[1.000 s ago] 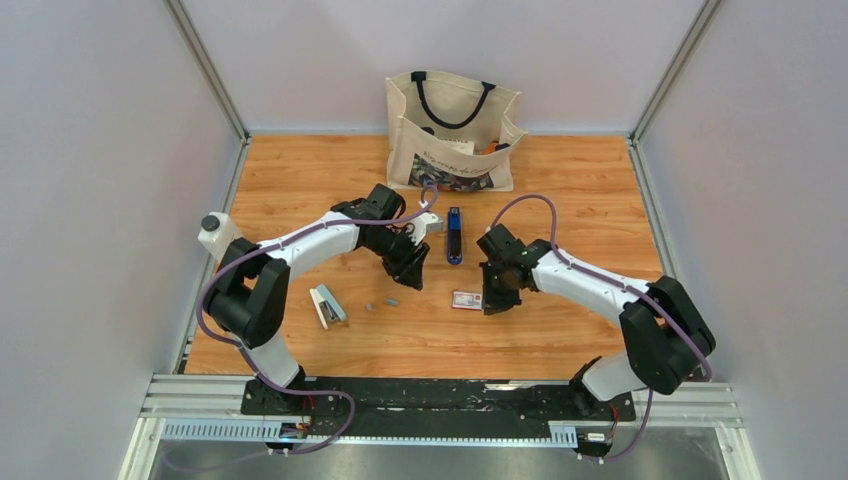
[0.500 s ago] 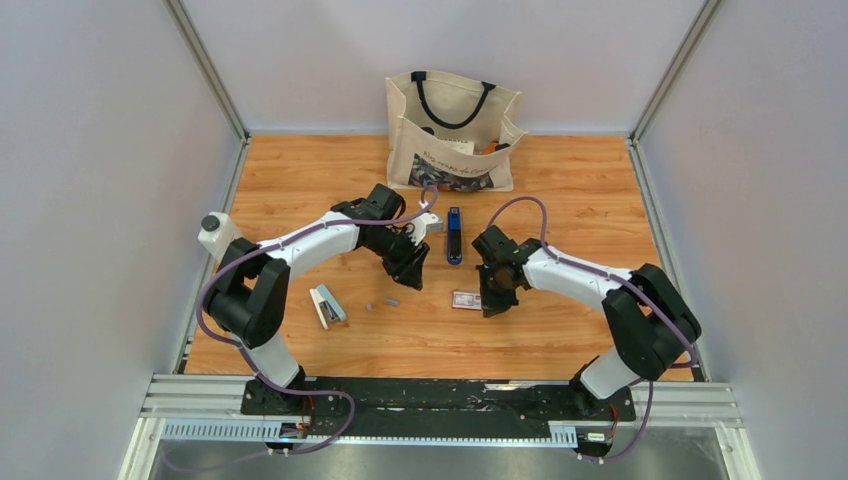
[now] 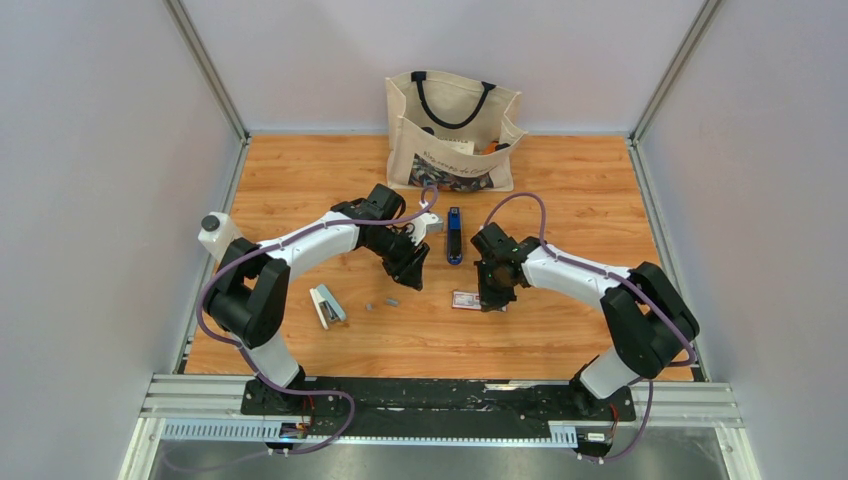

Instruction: Unload the staples from the stapler

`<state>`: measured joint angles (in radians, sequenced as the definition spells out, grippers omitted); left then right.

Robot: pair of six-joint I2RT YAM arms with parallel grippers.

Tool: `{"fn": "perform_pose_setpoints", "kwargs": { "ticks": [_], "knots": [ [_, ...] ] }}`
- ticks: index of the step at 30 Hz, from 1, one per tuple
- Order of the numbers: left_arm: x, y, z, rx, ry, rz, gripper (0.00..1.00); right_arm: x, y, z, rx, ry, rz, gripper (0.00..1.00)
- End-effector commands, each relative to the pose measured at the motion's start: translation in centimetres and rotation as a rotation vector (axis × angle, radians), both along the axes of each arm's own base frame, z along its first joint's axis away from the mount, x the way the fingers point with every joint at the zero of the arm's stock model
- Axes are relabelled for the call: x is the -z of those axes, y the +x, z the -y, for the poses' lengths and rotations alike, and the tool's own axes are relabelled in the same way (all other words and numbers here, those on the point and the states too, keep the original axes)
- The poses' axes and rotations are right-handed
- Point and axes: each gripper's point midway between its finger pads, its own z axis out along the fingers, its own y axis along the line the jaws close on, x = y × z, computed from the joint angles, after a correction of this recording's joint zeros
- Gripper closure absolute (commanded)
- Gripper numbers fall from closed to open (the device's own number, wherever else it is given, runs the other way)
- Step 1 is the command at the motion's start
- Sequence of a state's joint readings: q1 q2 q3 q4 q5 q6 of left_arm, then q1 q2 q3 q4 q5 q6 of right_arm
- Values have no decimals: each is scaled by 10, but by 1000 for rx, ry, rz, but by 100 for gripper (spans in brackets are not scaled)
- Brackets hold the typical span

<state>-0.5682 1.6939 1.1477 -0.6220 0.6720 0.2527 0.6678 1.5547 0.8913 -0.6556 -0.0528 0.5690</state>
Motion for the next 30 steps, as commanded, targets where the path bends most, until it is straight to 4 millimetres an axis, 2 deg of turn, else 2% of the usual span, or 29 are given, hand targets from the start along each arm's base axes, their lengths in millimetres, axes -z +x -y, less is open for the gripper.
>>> {"fn": "perform_pose_setpoints", "kwargs": {
  "ticks": [1, 5, 7, 9, 14, 16, 19, 21, 24, 27, 30],
  "knots": [
    [-21, 3, 6, 36, -50, 60, 54, -11, 21, -8, -10, 27, 83, 100],
    [-21, 3, 6, 38, -50, 56, 54, -18, 17, -17, -34, 85, 78, 96],
    [-21, 4, 5, 37, -45, 59, 54, -27, 14, -22, -53, 128, 84, 93],
    [-21, 5, 5, 37, -41, 65, 53, -42, 11, -24, -58, 162, 104, 91],
    [-19, 8, 2, 40, -12, 97, 53, -79, 26, -20, -34, 200, 213, 88],
    [-18, 9, -1, 51, 13, 124, 53, -80, 32, -14, -16, 191, 227, 90],
    [-15, 5, -6, 87, 54, 174, 53, -69, 34, -9, -6, 175, 198, 93],
    [-9, 1, -11, 126, 100, 223, 52, -58, 33, -6, 1, 162, 186, 94],
    [4, -4, -17, 194, 176, 278, 50, -55, 35, 1, 23, 172, 197, 94],
    [19, -7, -25, 270, 256, 313, 48, -65, 42, 9, 48, 206, 224, 89],
    [34, -7, -36, 341, 342, 334, 46, -77, 49, 18, 79, 235, 258, 79]
  ]
}}
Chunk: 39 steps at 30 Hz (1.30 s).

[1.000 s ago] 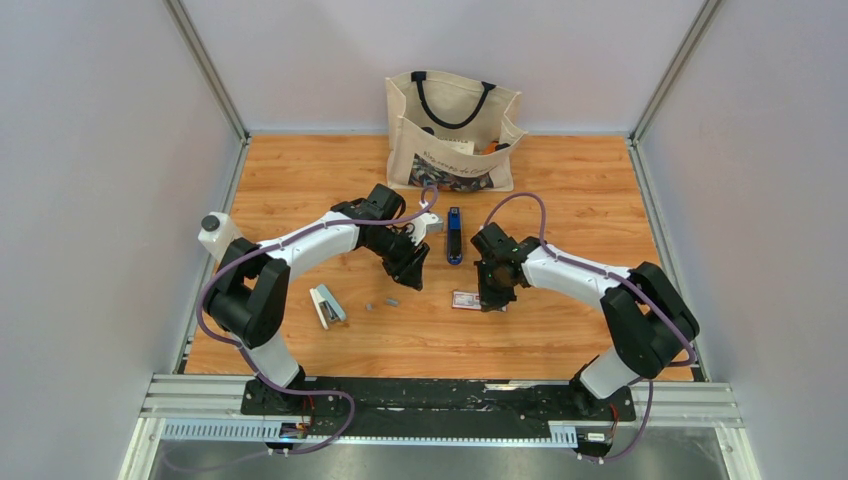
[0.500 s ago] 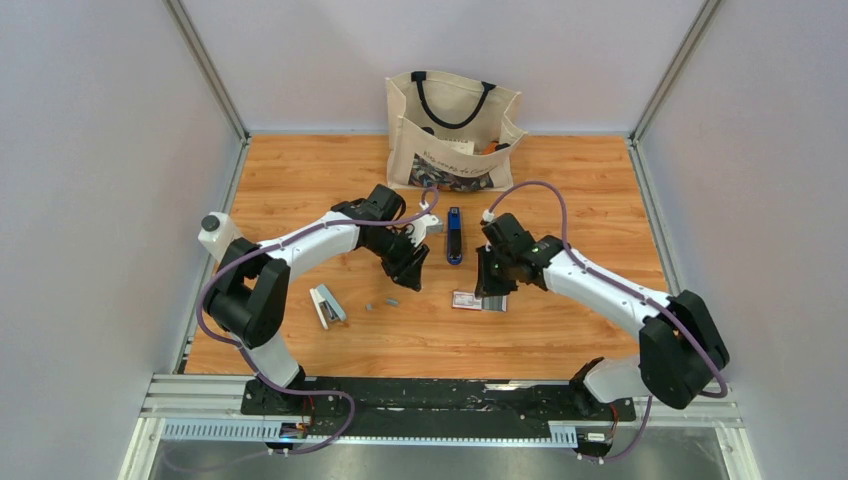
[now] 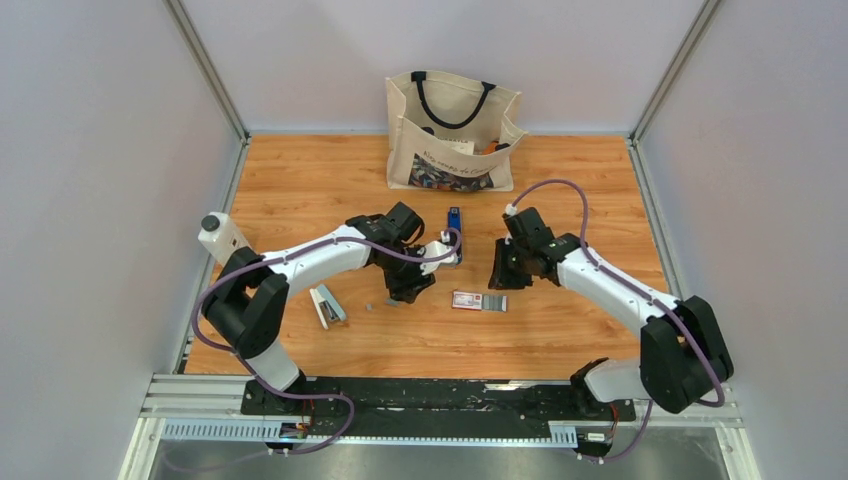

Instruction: Unload the staples from the stapler

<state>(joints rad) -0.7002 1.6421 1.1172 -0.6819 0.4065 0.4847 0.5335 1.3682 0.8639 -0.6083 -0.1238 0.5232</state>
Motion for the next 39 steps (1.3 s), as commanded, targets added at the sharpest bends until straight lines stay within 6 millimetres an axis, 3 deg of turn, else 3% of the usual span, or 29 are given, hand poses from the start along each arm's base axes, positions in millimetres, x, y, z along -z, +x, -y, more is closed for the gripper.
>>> {"fn": "perform_pose_setpoints", "kwargs": {
  "ticks": [1, 5, 10, 39],
  "knots": [
    [21, 5, -25, 133, 170, 85, 46, -34, 20, 8, 26, 84, 125, 75],
    [26, 1, -40, 199, 241, 96, 41, -49, 26, 19, 52, 112, 171, 70],
    [27, -3, -48, 251, 296, 101, 39, -53, 27, 23, 59, 130, 173, 70],
    [60, -3, -37, 280, 359, 155, 43, -64, 30, 21, 58, 165, 189, 71]
  ]
}}
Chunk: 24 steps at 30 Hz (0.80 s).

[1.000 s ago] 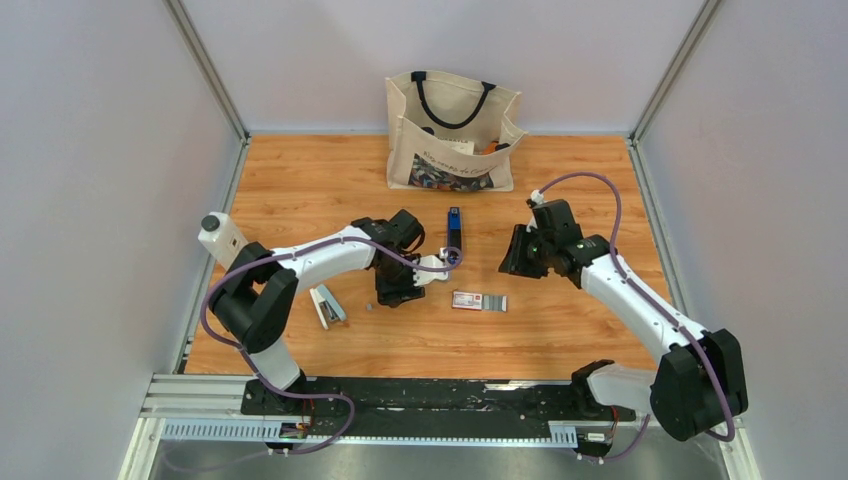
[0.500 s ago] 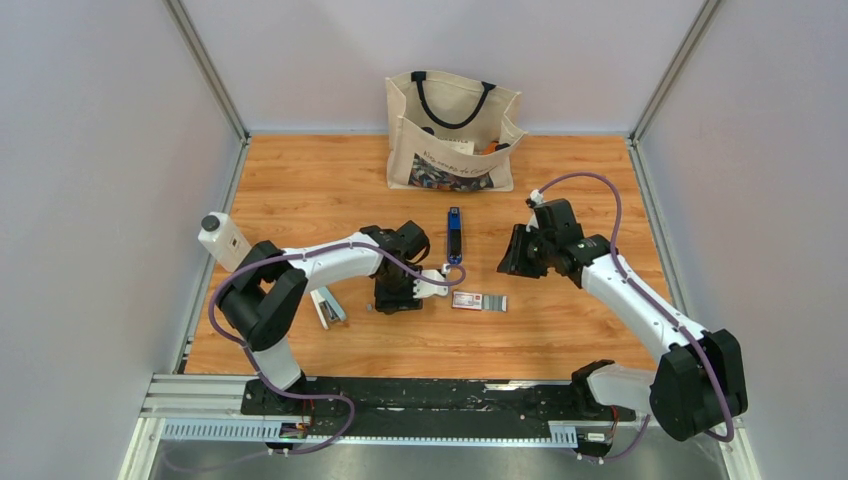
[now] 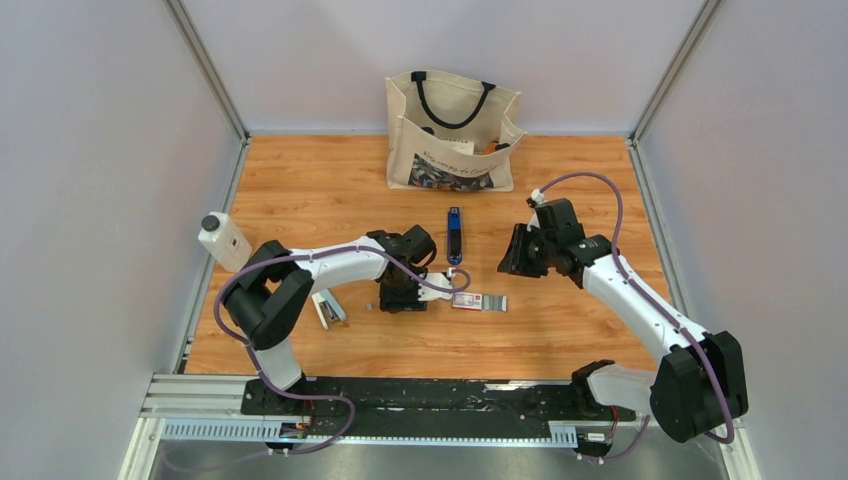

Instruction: Unload the staples from the stapler

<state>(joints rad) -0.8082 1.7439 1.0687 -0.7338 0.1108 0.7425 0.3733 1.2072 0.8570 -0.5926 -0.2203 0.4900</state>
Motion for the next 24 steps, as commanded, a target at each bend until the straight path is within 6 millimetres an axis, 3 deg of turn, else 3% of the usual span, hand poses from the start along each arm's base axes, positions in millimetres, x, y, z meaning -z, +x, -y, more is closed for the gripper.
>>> {"fn": "perform_pose_setpoints", "kwargs": {
  "ticks": [1, 11, 14, 19, 24],
  "knots": [
    [8, 2, 2, 11, 11, 17, 44, -16, 7, -4, -22, 29, 59, 71],
    [10, -1, 3, 4, 38, 26, 85, -17, 5, -3, -17, 31, 63, 74],
    [1, 5, 3, -26, 46, 52, 94, -20, 4, -3, -24, 31, 66, 74],
    [-50, 8, 19, -86, -56, 53, 99, -40, 7, -3, -43, 43, 107, 74],
    [-146, 20, 55, -223, -341, -17, 100, -69, 9, -15, -107, 110, 177, 70]
  ]
}}
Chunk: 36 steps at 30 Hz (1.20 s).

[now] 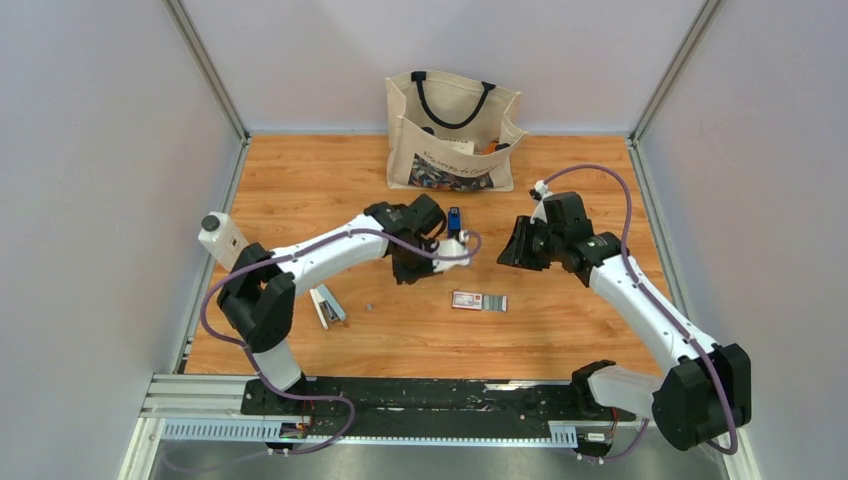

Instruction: Unload the staples from the stapler

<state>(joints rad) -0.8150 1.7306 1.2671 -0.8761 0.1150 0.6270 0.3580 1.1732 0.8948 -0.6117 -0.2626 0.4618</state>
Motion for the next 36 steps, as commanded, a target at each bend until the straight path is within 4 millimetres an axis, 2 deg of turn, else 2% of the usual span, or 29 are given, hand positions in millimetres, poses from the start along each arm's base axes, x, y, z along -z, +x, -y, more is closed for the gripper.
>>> {"fn": "perform_pose_setpoints", "kwargs": {
  "ticks": [1, 4, 8, 11, 13, 15, 21, 23, 27, 36],
  "knots": [
    [-118, 4, 38, -140, -371, -67, 100, -52, 7, -15, -91, 92, 140, 68],
    [-180, 10, 51, -216, -586, -139, 100, -74, 4, -24, -136, 151, 199, 60],
    [-256, 20, 56, -293, -866, -232, 100, -120, -2, -44, -251, 292, 343, 49],
    [-298, 24, 59, -372, -1047, -394, 100, -154, -5, -57, -303, 404, 442, 42],
    [-316, 26, 61, -398, -1141, -501, 100, -175, -4, -63, -320, 469, 482, 42],
    [-325, 27, 63, -425, -1216, -572, 100, -190, -1, -69, -325, 527, 498, 43],
    [-323, 28, 71, -452, -1354, -739, 100, -227, 0, -83, -343, 731, 527, 43],
    [-320, 29, 72, -458, -1358, -749, 100, -231, 1, -84, -335, 766, 528, 43],
    [-330, 29, 74, -430, -1410, -787, 100, -229, 4, -89, -333, 802, 503, 43],
    [-322, 32, 76, -455, -1410, -825, 100, -230, 6, -108, -363, 838, 485, 46]
  ]
}}
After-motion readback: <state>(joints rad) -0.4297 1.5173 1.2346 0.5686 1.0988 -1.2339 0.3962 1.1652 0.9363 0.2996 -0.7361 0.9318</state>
